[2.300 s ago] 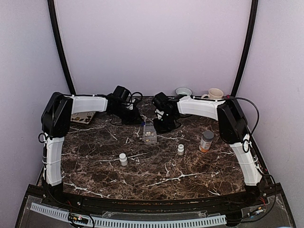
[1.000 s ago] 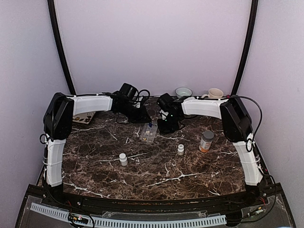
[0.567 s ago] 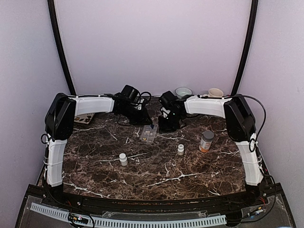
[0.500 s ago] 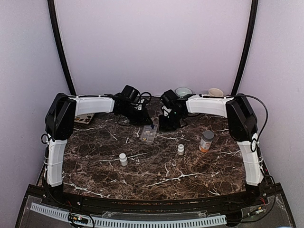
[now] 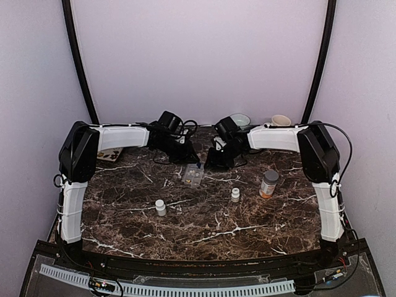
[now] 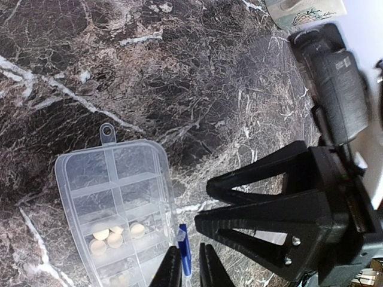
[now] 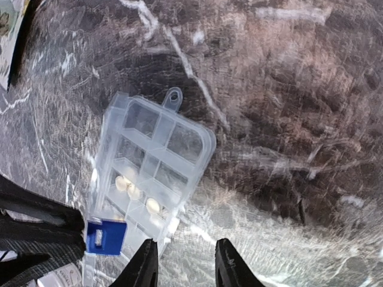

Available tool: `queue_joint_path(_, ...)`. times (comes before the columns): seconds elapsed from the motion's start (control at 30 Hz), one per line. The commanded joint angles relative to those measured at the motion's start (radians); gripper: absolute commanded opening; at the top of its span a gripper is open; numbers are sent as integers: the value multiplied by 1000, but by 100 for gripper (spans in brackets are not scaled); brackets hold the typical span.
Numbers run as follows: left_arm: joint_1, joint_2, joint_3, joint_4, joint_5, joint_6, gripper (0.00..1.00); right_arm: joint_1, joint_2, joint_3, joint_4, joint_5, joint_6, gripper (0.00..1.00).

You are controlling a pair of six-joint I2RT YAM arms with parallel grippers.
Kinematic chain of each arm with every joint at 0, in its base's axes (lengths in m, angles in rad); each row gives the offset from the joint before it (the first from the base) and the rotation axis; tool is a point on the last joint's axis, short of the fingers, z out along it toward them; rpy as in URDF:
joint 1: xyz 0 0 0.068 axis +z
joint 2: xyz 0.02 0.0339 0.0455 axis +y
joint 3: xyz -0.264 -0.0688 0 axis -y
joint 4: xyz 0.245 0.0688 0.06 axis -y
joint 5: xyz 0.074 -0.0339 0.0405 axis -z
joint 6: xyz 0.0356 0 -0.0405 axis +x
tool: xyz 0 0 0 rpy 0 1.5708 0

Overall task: Sort the pills into containers
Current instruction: Close the lid of the pill container.

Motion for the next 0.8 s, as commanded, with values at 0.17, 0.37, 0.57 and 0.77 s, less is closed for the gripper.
queue_joint_path(0.17,-7,3,-17,10,18,-3,14,-42,-104,-163,226,-163,100,41)
queue_joint_path(0.37,-5,3,-33,17,22,-9,14,-41,-90,-176,261,-177,128,41)
queue_joint_path(0.57,-5,3,-41,28,26,-21,14,-42,-61,-131,241,-166,128,41)
queue_joint_path(0.77,-4,4,-42,24,23,-16,13,-45,-84,-214,377,-231,201,41)
